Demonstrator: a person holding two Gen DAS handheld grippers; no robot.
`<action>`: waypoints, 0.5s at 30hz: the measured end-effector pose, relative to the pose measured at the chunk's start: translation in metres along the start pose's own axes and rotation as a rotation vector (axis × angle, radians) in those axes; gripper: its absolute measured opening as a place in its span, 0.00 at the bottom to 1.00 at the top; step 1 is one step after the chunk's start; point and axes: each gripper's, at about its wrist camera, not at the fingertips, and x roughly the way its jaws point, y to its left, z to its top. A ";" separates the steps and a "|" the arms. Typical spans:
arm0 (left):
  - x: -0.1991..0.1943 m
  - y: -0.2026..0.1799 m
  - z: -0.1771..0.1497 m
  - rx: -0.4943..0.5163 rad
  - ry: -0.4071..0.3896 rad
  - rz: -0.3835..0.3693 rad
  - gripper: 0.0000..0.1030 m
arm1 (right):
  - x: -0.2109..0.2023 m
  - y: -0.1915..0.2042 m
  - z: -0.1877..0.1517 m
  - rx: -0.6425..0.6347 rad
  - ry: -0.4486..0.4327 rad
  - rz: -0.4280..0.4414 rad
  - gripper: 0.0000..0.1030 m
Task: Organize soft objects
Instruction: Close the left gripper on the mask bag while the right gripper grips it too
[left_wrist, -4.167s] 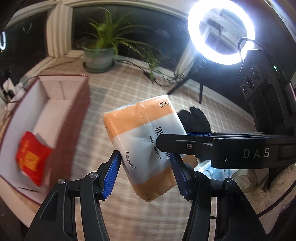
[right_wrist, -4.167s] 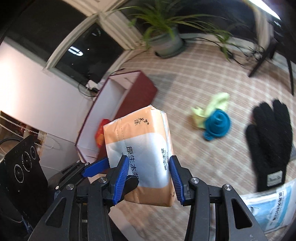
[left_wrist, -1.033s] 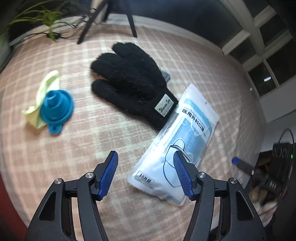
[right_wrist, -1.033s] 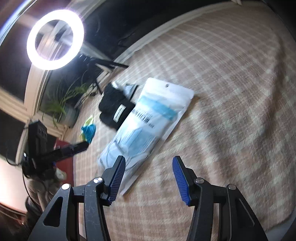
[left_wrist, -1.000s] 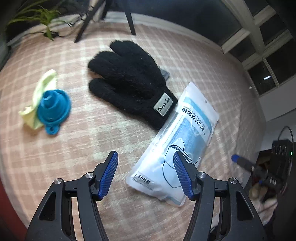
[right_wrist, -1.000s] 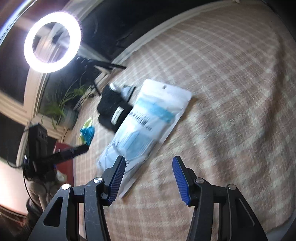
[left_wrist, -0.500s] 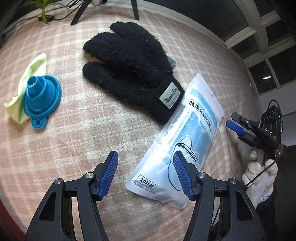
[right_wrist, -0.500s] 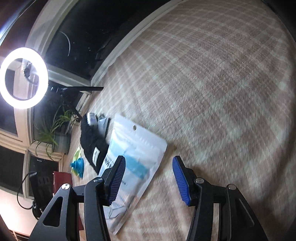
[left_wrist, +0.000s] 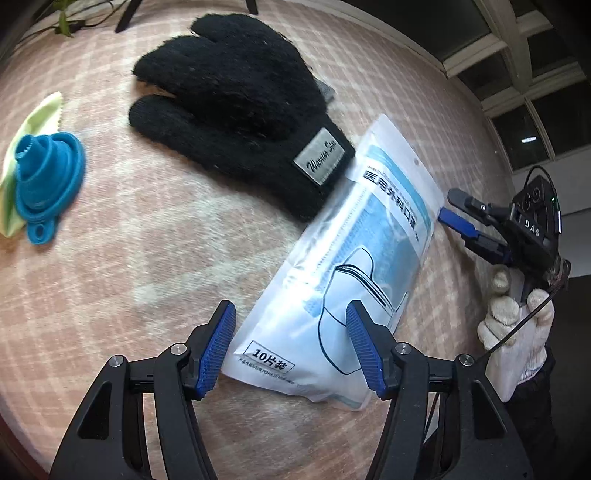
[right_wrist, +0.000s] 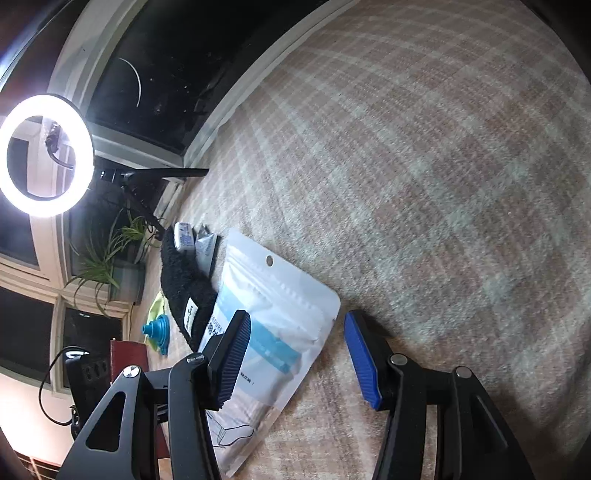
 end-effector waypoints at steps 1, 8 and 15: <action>0.000 -0.002 0.000 0.005 -0.005 0.003 0.60 | 0.000 0.000 0.000 -0.002 0.001 0.003 0.48; 0.004 -0.007 0.000 0.002 -0.005 -0.014 0.60 | 0.008 0.002 -0.002 0.003 0.026 0.068 0.48; 0.011 -0.023 -0.003 0.014 0.000 -0.044 0.60 | 0.017 0.009 -0.016 0.002 0.059 0.128 0.48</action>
